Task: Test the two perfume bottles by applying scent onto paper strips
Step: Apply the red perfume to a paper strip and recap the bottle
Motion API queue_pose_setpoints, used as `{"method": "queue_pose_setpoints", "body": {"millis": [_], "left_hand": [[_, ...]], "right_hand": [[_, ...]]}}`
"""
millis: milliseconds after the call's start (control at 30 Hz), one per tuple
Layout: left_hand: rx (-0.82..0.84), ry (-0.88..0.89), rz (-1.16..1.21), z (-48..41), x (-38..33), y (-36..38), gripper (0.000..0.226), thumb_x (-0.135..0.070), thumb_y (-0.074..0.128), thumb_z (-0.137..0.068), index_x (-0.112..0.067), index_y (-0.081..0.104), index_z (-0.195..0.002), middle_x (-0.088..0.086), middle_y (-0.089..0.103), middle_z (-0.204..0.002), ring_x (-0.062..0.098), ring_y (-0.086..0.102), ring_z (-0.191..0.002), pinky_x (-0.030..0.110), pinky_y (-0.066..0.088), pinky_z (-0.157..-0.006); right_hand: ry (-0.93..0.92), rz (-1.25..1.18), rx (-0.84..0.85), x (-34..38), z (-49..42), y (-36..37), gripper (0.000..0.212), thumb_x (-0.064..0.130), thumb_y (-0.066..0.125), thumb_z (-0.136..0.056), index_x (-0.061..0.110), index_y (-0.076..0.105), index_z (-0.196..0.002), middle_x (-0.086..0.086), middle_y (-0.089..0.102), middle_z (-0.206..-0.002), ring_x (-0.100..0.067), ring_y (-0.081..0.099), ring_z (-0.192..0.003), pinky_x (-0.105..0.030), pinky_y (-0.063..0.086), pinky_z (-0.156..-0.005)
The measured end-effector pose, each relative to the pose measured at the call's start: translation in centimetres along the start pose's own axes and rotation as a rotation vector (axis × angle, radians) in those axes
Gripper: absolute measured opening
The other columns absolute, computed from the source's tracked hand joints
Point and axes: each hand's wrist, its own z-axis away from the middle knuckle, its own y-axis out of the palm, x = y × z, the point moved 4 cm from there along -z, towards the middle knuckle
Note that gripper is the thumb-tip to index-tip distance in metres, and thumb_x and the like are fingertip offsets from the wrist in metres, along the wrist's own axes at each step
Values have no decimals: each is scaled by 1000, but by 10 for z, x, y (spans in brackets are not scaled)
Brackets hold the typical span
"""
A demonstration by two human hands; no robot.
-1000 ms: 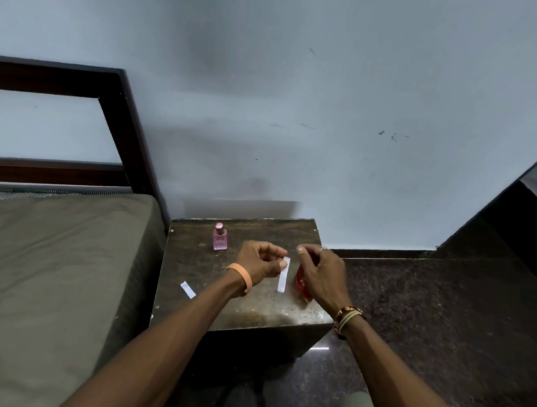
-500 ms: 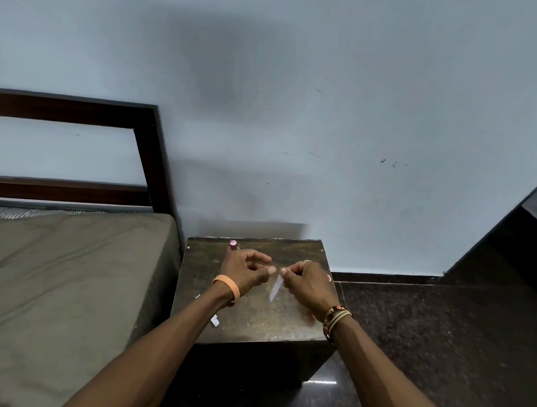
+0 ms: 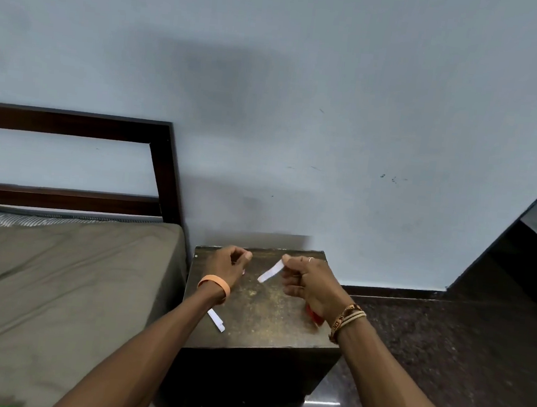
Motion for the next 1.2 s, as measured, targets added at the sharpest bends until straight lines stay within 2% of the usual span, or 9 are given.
{"method": "queue_pose_setpoints", "body": {"millis": [100, 133, 300, 433, 600, 733, 900, 1033, 1200], "left_hand": [[2, 1, -1, 3, -9, -2, 20, -31, 57, -92, -15, 69, -92, 0, 72, -83, 13, 64, -77, 26, 48, -73], [7, 2, -7, 3, -12, -2, 21, -31, 56, -92, -15, 68, -93, -1, 71, -84, 13, 63, -77, 25, 45, -73], [-1, 5, -36, -2, -20, -5, 24, -33, 55, -91, -15, 70, -90, -1, 72, -86, 16, 66, -83, 24, 46, -74], [-9, 16, -53, 1, -21, -7, 22, -33, 57, -91, -15, 71, -90, 0, 72, -88, 16, 65, -83, 25, 46, -75], [2, -8, 1, 1, -13, -11, 21, -32, 58, -90, -15, 70, -85, -1, 73, -74, 13, 67, -74, 32, 54, -78], [-23, 0, -22, 1, -9, -16, 20, -32, 60, -88, -16, 72, -82, -3, 73, -81, 14, 66, -78, 31, 53, -77], [-15, -15, -26, 0, -2, -17, 19, -32, 62, -87, -18, 72, -81, -4, 73, -81, 14, 66, -79, 30, 52, -76], [-19, -7, -39, 2, -1, -17, 18, -32, 63, -88, -17, 72, -86, -1, 73, -86, 16, 65, -81, 28, 52, -76], [-14, -16, -28, 0, 1, -16, 19, -33, 63, -87, -16, 72, -88, -1, 73, -87, 16, 66, -83, 30, 53, -79]], "right_hand": [[-55, 595, -97, 2, 4, 0, 33, 27, 61, -93, 4, 69, -70, -9, 60, -63, -15, 50, -56, -32, 44, -59], [-74, 585, -89, 3, 4, -1, 34, 28, 62, -93, 2, 69, -73, -8, 61, -65, -15, 51, -58, -31, 44, -60], [-35, -177, 76, 27, 10, -8, 20, 21, 64, -93, 3, 71, -86, -6, 61, -69, -14, 54, -58, -30, 47, -59], [-69, 494, -45, 15, 12, -4, 31, 25, 62, -92, 5, 68, -70, -13, 61, -64, -17, 51, -57, -34, 43, -59], [-1, -235, 90, 25, 14, 0, 16, 19, 64, -92, 5, 65, -84, -7, 58, -67, -15, 51, -57, -29, 44, -57], [-37, 356, 19, 13, 17, 6, 25, 20, 62, -93, 7, 66, -72, -8, 57, -66, -17, 49, -58, -31, 41, -58], [-16, -283, 135, 25, 16, 8, 17, 20, 62, -94, 7, 66, -85, -6, 61, -68, -15, 54, -58, -29, 49, -58], [-77, 410, -27, 4, 11, 10, 32, 25, 61, -93, 4, 66, -70, -8, 59, -65, -18, 51, -59, -33, 44, -59], [-7, 184, 15, -9, 13, 11, 25, 19, 61, -95, 8, 64, -73, -9, 60, -67, -16, 50, -58, -26, 41, -53]]}}
